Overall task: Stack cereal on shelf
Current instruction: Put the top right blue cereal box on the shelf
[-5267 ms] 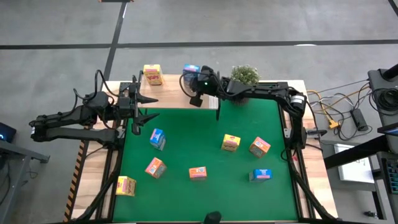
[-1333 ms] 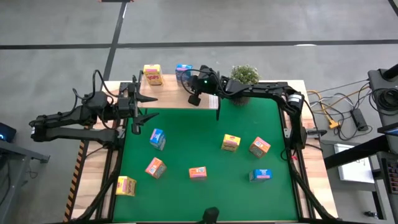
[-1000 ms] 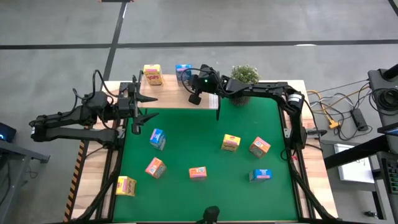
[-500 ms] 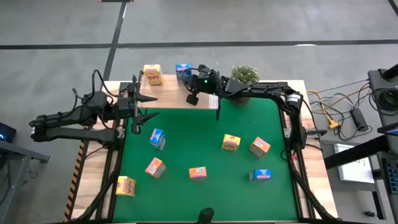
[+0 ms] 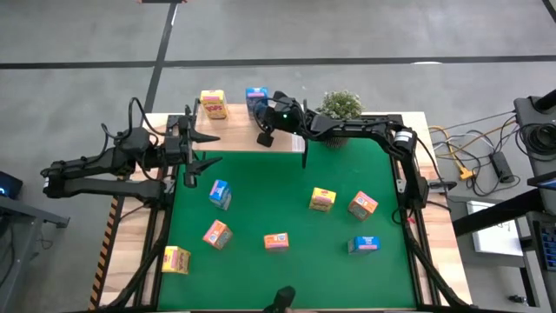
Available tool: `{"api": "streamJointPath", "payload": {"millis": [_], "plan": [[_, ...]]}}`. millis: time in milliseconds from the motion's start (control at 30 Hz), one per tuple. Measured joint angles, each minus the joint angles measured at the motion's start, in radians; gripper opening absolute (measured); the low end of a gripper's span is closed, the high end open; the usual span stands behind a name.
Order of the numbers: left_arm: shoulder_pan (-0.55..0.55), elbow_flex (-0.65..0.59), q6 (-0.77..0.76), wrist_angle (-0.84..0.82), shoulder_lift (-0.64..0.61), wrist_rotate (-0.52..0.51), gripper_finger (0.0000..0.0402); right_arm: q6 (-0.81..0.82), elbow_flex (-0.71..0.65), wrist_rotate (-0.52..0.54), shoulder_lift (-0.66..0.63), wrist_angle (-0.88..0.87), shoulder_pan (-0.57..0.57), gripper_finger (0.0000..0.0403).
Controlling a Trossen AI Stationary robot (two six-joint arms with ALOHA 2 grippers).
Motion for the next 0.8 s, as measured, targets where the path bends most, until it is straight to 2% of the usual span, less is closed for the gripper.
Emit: {"api": "streamJointPath", "payload": {"millis": [567, 800], "plan": [[0.000, 0.000, 0.000, 0.000, 0.000, 0.000, 0.0231, -0.002, 0.000, 0.005, 0.007, 0.004, -0.011, 0.0009], [0.000, 0.000, 0.000, 0.000, 0.000, 0.000, 0.0231, 0.006, 0.000, 0.007, -0.017, -0.054, 0.001, 0.0009]]}}
